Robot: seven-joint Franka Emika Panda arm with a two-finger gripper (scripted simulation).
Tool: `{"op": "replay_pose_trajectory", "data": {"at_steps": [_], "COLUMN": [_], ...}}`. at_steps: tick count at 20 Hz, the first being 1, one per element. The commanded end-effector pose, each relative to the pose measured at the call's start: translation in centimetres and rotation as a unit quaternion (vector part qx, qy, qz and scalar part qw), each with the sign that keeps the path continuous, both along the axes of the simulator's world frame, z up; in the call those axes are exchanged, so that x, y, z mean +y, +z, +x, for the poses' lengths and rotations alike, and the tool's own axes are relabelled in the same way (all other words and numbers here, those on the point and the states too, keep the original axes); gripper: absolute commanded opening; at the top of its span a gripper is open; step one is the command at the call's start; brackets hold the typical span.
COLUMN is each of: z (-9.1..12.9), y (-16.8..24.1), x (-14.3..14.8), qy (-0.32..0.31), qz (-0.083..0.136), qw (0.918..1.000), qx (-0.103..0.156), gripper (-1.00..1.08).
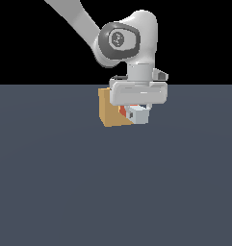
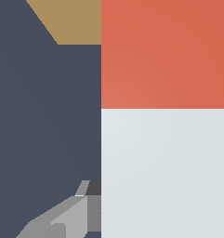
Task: Insert the peg into the horizontal hole in a box.
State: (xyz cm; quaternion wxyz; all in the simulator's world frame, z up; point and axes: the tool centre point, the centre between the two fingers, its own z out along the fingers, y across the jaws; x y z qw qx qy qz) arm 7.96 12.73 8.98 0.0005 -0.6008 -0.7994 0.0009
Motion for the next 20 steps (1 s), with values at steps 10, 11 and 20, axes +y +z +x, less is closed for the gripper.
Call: {"op": "replay_pose_trajectory", "data": {"at_steps": [10, 11, 20], "z": [-1.4, -1.6, -2.6], "y": [0.2, 0.2, 0.3], "x": [4.5, 5.4, 9.1], "qy": [0.000, 0.000, 0.000], "qz": [0.000, 0.000, 0.001], "qw": [1.0000, 1.0000, 1.0000], "qx": [-0.001, -0.002, -0.003], "gripper": [-1.00, -1.00, -1.00]}}
